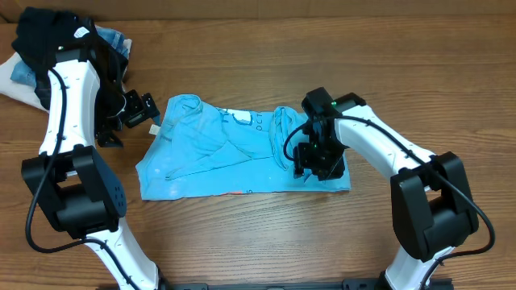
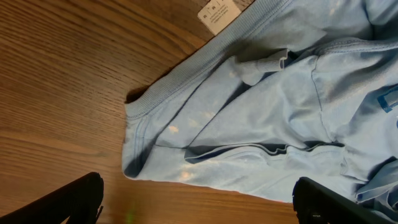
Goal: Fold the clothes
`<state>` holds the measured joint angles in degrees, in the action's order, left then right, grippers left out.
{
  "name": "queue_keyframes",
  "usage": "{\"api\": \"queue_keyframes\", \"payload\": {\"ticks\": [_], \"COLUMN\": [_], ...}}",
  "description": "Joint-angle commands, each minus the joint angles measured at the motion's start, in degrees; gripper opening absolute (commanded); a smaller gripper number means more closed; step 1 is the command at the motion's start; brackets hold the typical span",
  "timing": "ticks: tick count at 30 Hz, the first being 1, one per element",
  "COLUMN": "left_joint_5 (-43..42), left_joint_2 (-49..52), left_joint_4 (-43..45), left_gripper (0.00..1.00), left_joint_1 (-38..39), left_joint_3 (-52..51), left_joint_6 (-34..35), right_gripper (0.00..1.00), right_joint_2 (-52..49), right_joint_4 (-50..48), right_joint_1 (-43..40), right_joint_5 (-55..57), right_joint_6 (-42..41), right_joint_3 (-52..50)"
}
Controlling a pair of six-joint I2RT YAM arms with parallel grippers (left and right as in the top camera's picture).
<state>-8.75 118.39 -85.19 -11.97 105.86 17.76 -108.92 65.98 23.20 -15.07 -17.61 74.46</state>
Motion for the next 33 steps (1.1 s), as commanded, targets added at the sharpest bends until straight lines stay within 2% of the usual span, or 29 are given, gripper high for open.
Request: {"api": "queue_keyframes", "payload": {"ticks": [1, 4, 7, 10, 13, 14, 25, 33], "left_joint_5": [0.20, 0.17, 0.17, 0.20, 0.22, 0.20, 0.20, 0.17], "left_joint_2": [-0.63, -0.63, -0.63, -0.63, -0.63, -0.63, -0.63, -0.63], "left_joint_4": [-0.13, -0.15, -0.11, -0.17, -0.26, -0.24, -0.11, -0.13], "left_gripper": [1.00, 1.00, 1.00, 1.00, 1.00, 1.00, 1.00, 1.00], "left_joint_1": [0.55, 0.55, 0.55, 0.55, 0.55, 0.55, 0.55, 0.55], "left_joint_3": [0.26, 0.26, 0.26, 0.26, 0.26, 0.26, 0.26, 0.26], "left_joint_6": [-1.09, -1.07, -1.07, -1.07, -1.09, -1.07, -1.07, -1.07], "right_gripper": [0.66, 0.65, 0.57, 0.35, 0.07, 0.04, 0.04, 0.07], "right_joint_2": [0.52, 0.52, 0.52, 0.52, 0.52, 0.52, 0.55, 0.55], "right_joint_4": [-2.12, -3.19, -4.92, -6.21, -6.71, -6.75, -8.33, -7.72], "right_joint_1": [-0.17, -0.17, -0.17, -0.17, -0.17, -0.17, 0.07, 0.87], "right_joint_5": [-0.42, -0.37, -0.42, -0.46, -0.48, -0.76, -18.32, -19.56], "right_joint_6": [-0.61, -0.61, -0.66, -0.90, -2.34, -2.62, -2.54, -2.54], "right_joint_3": [-2.12, -2.49, -2.49, -2.49, -2.49, -2.49, -2.45, -2.45]}}
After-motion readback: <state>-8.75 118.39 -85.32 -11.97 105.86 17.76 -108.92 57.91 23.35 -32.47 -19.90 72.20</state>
